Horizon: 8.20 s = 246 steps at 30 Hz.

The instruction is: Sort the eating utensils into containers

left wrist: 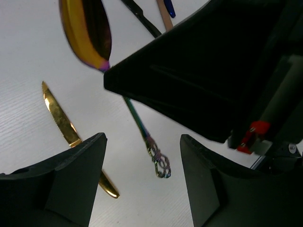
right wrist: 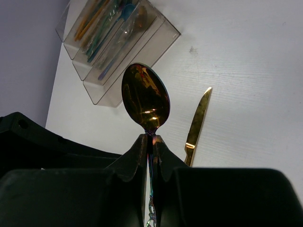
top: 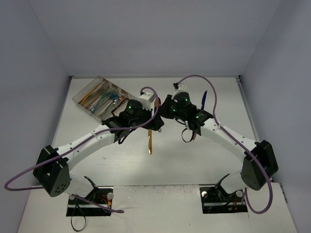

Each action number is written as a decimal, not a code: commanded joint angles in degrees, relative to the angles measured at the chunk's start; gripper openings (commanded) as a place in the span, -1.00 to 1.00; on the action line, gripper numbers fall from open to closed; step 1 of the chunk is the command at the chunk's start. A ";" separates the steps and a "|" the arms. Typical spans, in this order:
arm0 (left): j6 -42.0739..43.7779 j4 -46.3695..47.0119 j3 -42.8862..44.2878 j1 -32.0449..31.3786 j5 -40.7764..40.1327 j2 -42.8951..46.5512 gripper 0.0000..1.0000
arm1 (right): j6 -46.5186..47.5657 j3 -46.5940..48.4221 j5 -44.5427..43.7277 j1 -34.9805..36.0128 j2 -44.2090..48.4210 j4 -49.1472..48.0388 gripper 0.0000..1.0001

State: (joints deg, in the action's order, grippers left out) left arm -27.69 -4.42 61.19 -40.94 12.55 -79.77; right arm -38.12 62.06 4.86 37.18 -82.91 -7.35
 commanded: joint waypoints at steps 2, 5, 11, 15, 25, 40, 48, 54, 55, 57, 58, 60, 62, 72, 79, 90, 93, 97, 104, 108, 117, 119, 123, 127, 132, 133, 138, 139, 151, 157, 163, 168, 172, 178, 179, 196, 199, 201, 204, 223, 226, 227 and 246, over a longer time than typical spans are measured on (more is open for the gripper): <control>-1.85 7.20 3.78 -1.27 -1.13 0.02 0.21 | -3.75 -1.26 -2.58 1.22 4.28 -7.88 -1.00; -2.15 6.29 3.87 -1.82 -1.65 -0.91 0.19 | -4.46 -1.97 -2.66 1.23 5.12 -8.73 -1.00; -3.64 4.87 2.81 -2.00 -3.53 -1.66 -0.36 | -5.02 -3.12 -3.20 1.35 6.04 -9.73 -1.00; -3.48 4.35 2.99 -2.04 -4.49 -1.34 -1.00 | -4.93 -3.35 -3.01 1.49 6.01 -10.14 -1.00; 6.72 -6.36 6.04 -0.29 -10.60 0.14 -1.00 | -2.76 -5.28 -4.15 1.23 7.66 -10.05 -0.08; 39.65 -17.39 12.35 28.07 -9.26 -7.41 -1.00 | 4.87 -15.61 -7.70 -9.71 19.12 -1.94 0.03; 51.24 -21.60 23.97 36.27 -6.31 -20.77 -1.00 | 5.96 -19.95 -5.39 -10.99 19.98 -1.08 0.03; 54.33 -22.46 26.91 36.46 -7.55 -26.52 -0.84 | 7.44 -20.04 -5.38 -11.33 19.46 -0.24 0.03; 54.55 -22.24 27.00 36.49 -7.71 -26.98 -0.79 | 7.56 -20.04 -5.38 -11.43 19.25 -0.18 0.03; 54.93 -22.21 27.32 36.46 -7.54 -27.64 -0.73 | 7.71 -20.04 -5.38 -11.43 18.82 -0.12 0.03; 54.93 -22.21 27.46 36.51 -7.44 -28.01 -0.66 | 7.71 -20.00 -5.38 -11.48 18.40 -0.12 0.03; 54.78 -22.06 27.51 36.54 -7.52 -28.33 -0.44 | 7.71 -20.03 -5.38 -11.52 17.90 -0.12 0.04; 54.01 -21.82 27.50 36.54 -7.96 -28.05 -0.35 | 7.67 -20.12 -5.38 -11.47 17.82 -0.12 0.04; 27.10 -18.58 22.91 28.21 -12.58 -11.87 -0.02 | 8.63 -21.08 -6.65 -11.74 20.05 0.56 0.05; 6.37 -19.07 14.90 7.70 -21.44 -6.07 0.31 | 9.24 -22.05 -7.94 -12.11 23.15 2.10 0.05; -6.62 -24.64 15.34 -5.15 -27.84 -16.00 0.54 | 10.40 -24.75 -9.19 -12.25 29.06 4.94 0.06; -7.85 -26.18 17.72 -5.46 -26.39 -19.99 0.41 | 10.86 -25.21 -9.50 -12.40 30.05 5.48 0.07; -10.07 -27.75 18.91 -6.05 -25.41 -24.02 0.27 | 11.35 -25.55 -9.60 -12.57 31.12 5.92 0.07; -12.04 -29.09 19.73 -6.08 -22.65 -28.14 0.07 | 11.78 -26.17 -9.75 -12.66 32.49 6.27 0.08; -13.22 -29.08 19.59 -6.08 -20.76 -29.40 0.00 | 11.93 -26.52 -9.43 -12.73 32.79 6.32 0.08; -13.10 -31.19 21.38 -5.77 -20.11 -32.01 -0.15 | 12.02 -27.08 -9.48 -12.89 33.39 6.42 0.08; -13.10 -31.32 21.28 -5.54 -19.98 -32.24 -0.16 | 12.02 -27.21 -9.58 -12.99 33.49 6.39 0.09; -13.09 -31.30 20.95 -4.32 -18.74 -33.17 -0.19 | 12.06 -27.34 -9.47 -13.06 33.61 6.47 0.09; -13.14 -31.26 20.86 -3.54 -17.31 -34.12 -0.33 | 11.89 -27.43 -9.52 -13.10 33.99 6.47 0.09; -12.69 -31.44 20.82 -3.34 -17.31 -35.02 -0.73 | 11.83 -27.43 -9.52 -13.27 33.95 6.47 0.09; -12.57 -31.52 20.81 -3.18 -17.47 -35.19 -0.82 | 11.76 -27.43 -9.51 -13.27 33.87 6.47 0.09; -7.58 -31.44 21.59 -2.83 -18.41 -34.34 -1.00 | 11.81 -27.51 -9.20 -13.27 33.87 6.51 0.09; -5.80 -31.43 21.94 -2.83 -18.50 -33.83 -1.00 | 11.81 -27.51 -9.13 -13.31 33.90 6.47 0.09; 16.95 -31.46 23.94 -1.29 -23.39 -18.98 -1.00 | 11.78 -27.19 -9.49 -13.36 33.96 6.74 0.09; 28.77 -31.67 25.76 5.91 -21.86 -15.18 -1.00 | 12.11 -26.76 -9.58 -13.45 33.27 7.00 0.09; 39.71 -31.15 29.10 16.42 -17.85 -18.75 -1.00 | 12.02 -26.75 -9.60 -13.54 32.33 7.20 0.09; 45.93 -29.55 32.11 22.70 -15.37 -23.77 -1.00 | 12.11 -26.73 -9.52 -13.71 32.11 7.18 0.09; 47.46 -29.06 33.95 25.47 -10.72 -27.14 -1.00 | 12.24 -26.59 -9.43 -13.85 32.02 7.22 0.09; 45.64 -28.19 31.76 25.56 -10.57 -28.38 -1.00 | 12.59 -26.13 -10.53 -14.07 31.49 9.07 0.09; 45.30 -28.18 31.47 25.56 -10.86 -28.67 -1.00 | 12.69 -25.98 -11.01 -14.07 31.30 9.16 0.09; 41.58 -26.94 28.50 25.47 -12.02 -27.77 -0.65 | 12.27 -22.48 -15.41 -14.86 24.68 10.25 0.09; 41.75 -26.78 27.01 25.41 -12.02 -26.71 -0.72 | 12.17 -21.86 -15.61 -14.94 23.55 10.25 0.09; 41.66 -26.73 25.73 25.38 -11.98 -25.51 -0.81 | 12.15 -21.53 -15.68 -14.94 23.09 10.25 0.09; 41.84 -26.69 24.33 25.38 -12.02 -24.28 -0.92 | 11.76 -21.36 -15.76 -15.03 22.61 10.17 0.09; 39.96 -28.19 22.39 24.22 -12.02 -20.24 -0.16 | 12.19 -15.88 -19.28 -15.93 12.27 10.25 0.10; 39.25 -28.27 22.35 23.80 -12.02 -19.51 -0.07 | 12.32 -14.74 -19.71 -16.17 10.11 10.25 0.10; 38.66 -28.29 22.46 23.73 -12.00 -19.01 -0.02 | 12.37 -14.48 -19.80 -16.31 9.47 10.25 0.10; 22.20 -16.65 2.33 23.60 -5.93 9.60 0.37 | 12.24 -4.06 -21.32 -22.39 -12.15 10.25 -0.09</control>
State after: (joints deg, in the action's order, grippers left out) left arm -2.00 -28.13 69.11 -17.23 5.28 -74.42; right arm -25.40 54.18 -14.58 16.16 -92.36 3.82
